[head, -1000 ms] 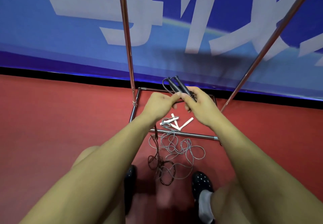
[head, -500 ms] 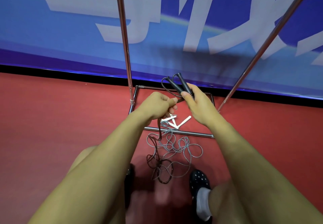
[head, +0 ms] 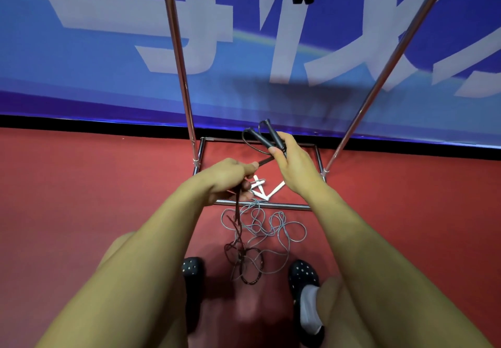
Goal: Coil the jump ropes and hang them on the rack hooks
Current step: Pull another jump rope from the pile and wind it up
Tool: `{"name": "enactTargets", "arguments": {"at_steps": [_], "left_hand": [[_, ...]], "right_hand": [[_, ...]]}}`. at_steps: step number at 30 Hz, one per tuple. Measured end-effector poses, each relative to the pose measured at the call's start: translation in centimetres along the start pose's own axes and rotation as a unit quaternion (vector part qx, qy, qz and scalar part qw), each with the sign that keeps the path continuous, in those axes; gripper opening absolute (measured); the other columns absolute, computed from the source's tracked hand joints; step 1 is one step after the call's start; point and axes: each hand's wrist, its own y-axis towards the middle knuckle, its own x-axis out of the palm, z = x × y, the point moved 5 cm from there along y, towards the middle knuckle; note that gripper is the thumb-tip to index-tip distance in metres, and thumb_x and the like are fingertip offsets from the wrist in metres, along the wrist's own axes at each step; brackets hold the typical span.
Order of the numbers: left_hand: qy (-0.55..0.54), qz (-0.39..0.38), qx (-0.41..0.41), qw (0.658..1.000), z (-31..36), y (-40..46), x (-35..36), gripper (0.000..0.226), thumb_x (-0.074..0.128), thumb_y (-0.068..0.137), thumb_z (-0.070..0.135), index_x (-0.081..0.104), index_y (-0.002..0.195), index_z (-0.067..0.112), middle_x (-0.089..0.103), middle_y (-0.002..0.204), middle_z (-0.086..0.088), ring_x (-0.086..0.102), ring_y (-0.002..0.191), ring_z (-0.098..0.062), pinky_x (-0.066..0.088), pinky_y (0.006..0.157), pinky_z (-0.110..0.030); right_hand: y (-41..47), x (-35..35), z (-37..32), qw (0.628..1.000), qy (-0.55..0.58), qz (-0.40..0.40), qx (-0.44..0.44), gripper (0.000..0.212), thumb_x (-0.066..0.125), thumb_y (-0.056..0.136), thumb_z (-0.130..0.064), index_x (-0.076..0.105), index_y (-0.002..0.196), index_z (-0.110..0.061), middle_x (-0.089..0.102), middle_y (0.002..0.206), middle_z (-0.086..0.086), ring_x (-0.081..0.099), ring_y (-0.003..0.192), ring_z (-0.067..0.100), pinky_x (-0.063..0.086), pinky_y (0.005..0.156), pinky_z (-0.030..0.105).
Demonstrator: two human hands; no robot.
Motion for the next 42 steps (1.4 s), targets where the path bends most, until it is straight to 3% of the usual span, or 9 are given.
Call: {"name": "enactTargets", "arguments": {"at_steps": [5,12,16,22,26,30,34,38,42], "left_hand": [[0.112,0.090,0.078,0.987,0.0,0.0,-1.4,0.039,0.050,0.107,0.037,0.071,0.088,0.009,0.051,0.065,0.000,0.037,0.045,-0.010,0.029,0.046,-0.021],[0.192,0.169,0.171,0.952,0.6,-0.6,-2.1,0.020,0.079,0.086,0.039,0.070,0.091,0.021,0.074,0.076,0.005,0.067,0.074,-0.010,0.050,0.076,-0.029],[0.374,0.173,0.242,0.878,1.4,-1.7,-0.9,0.022,0.077,0.089,0.029,0.076,0.110,0.022,0.075,0.104,0.004,0.069,0.099,-0.015,0.052,0.089,-0.029],[0.476,0.157,0.347,0.793,2.5,-2.3,-0.2,0.020,0.059,0.101,0.036,0.074,0.107,0.023,0.066,0.095,0.004,0.063,0.093,-0.023,0.042,0.069,-0.034],[0.448,0.112,0.354,0.813,2.4,-1.9,-0.6,0.023,0.056,0.103,0.039,0.072,0.110,0.024,0.060,0.092,0.008,0.057,0.091,-0.017,0.043,0.076,-0.034],[0.424,0.054,0.356,0.831,2.4,-1.7,-0.4,0.021,0.060,0.101,0.039,0.074,0.105,0.023,0.062,0.093,0.009,0.051,0.091,-0.009,0.038,0.079,-0.023],[0.310,0.021,0.315,0.897,2.7,-2.4,-1.0,0.012,0.071,0.095,0.029,0.077,0.096,0.019,0.072,0.091,0.008,0.065,0.083,-0.001,0.048,0.070,-0.012],[0.189,0.002,0.295,0.937,3.1,-2.7,-2.4,0.017,0.085,0.081,0.020,0.072,0.085,0.009,0.075,0.076,0.000,0.068,0.070,-0.009,0.053,0.070,-0.019],[0.171,-0.039,0.273,0.946,2.9,-2.9,-3.0,0.028,0.082,0.080,0.045,0.074,0.076,0.019,0.060,0.072,-0.015,0.048,0.067,-0.019,0.039,0.065,-0.030]], "right_hand": [[-0.3,0.2,0.5,0.999,-0.015,-0.041,0.019,0.041,0.049,0.107,-0.034,0.041,0.147,-0.024,0.061,0.107,0.002,0.054,0.091,0.025,0.037,0.075,0.035],[-0.7,0.2,0.7,0.996,-0.035,-0.083,-0.002,0.049,0.048,0.108,-0.033,0.038,0.155,-0.025,0.060,0.142,0.008,0.056,0.126,0.031,0.041,0.094,0.034],[-0.7,0.3,1.3,0.991,-0.070,-0.116,0.004,0.048,0.048,0.108,-0.032,0.039,0.154,-0.021,0.060,0.139,0.014,0.057,0.124,0.035,0.043,0.094,0.037],[-2.3,0.6,1.5,0.977,-0.088,-0.191,-0.022,0.039,0.037,0.110,-0.041,0.045,0.146,-0.029,0.069,0.117,0.008,0.063,0.107,0.031,0.049,0.090,0.041],[-3.7,-0.4,0.0,0.972,-0.060,-0.220,-0.060,0.040,0.036,0.107,-0.053,0.051,0.142,-0.040,0.069,0.118,-0.006,0.061,0.103,0.017,0.047,0.090,0.035],[-4.8,-0.1,-0.9,0.954,-0.092,-0.271,-0.085,0.063,0.049,0.085,-0.075,0.061,0.127,-0.030,0.070,0.093,0.003,0.061,0.082,0.022,0.049,0.079,0.041],[-5.2,0.3,-1.4,0.953,-0.081,-0.279,-0.087,0.046,0.051,0.094,-0.068,0.065,0.121,-0.034,0.065,0.081,0.001,0.056,0.073,0.019,0.050,0.074,0.042],[-5.7,0.2,-2.2,0.958,-0.033,-0.274,-0.071,0.072,0.053,0.081,-0.082,0.043,0.141,-0.046,0.073,0.109,-0.003,0.063,0.094,0.014,0.051,0.092,0.043],[-6.7,-0.2,-3.9,0.949,0.091,-0.294,-0.069,0.070,0.070,0.090,-0.053,0.030,0.148,-0.051,0.076,0.101,-0.002,0.067,0.093,0.029,0.050,0.094,0.045]]}}
